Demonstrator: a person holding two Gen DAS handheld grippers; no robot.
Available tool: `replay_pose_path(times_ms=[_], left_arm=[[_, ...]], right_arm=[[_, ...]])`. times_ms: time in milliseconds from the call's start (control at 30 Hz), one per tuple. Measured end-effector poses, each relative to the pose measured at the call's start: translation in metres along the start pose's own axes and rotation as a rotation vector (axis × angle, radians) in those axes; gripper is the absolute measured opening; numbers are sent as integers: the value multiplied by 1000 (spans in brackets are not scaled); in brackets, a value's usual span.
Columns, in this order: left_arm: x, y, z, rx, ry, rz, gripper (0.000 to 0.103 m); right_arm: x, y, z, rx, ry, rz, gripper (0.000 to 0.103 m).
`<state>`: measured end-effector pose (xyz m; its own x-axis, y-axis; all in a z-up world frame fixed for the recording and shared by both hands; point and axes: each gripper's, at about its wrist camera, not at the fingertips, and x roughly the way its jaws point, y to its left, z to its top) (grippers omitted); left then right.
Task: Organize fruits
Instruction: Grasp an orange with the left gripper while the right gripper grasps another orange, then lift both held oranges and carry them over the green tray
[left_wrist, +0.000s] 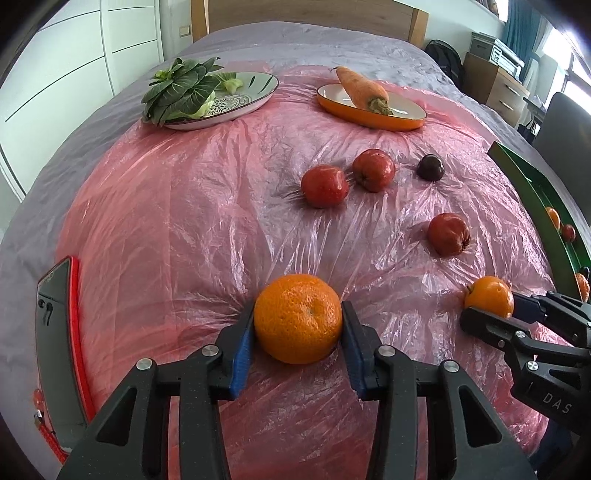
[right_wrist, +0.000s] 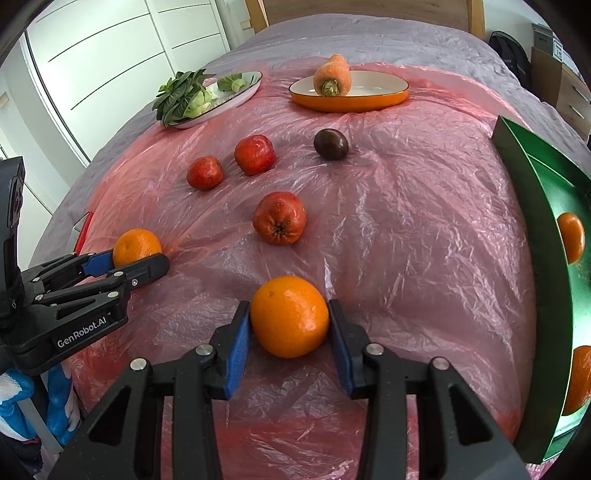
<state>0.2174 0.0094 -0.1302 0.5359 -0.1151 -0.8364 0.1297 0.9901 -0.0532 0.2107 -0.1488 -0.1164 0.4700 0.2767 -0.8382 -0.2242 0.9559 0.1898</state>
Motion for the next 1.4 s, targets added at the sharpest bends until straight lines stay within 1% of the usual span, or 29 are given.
replay_pose_path(times_ms=[233,500,967,1400], left_arm=[[1,-1,-3,5,-6,6,38],[3,-5,-6,33,-9,28,38],[4,-6,-8,38,-16,37,38],[-13,-7,-6,25,-24,24,37]], right_arm=[[1,0,-1,-6,-1,-3,47],[1,0,-1,-10,1,-6,47],[4,4,-3,-25,6,-27,47],[-10,2,0,-6,-17,-7,47]])
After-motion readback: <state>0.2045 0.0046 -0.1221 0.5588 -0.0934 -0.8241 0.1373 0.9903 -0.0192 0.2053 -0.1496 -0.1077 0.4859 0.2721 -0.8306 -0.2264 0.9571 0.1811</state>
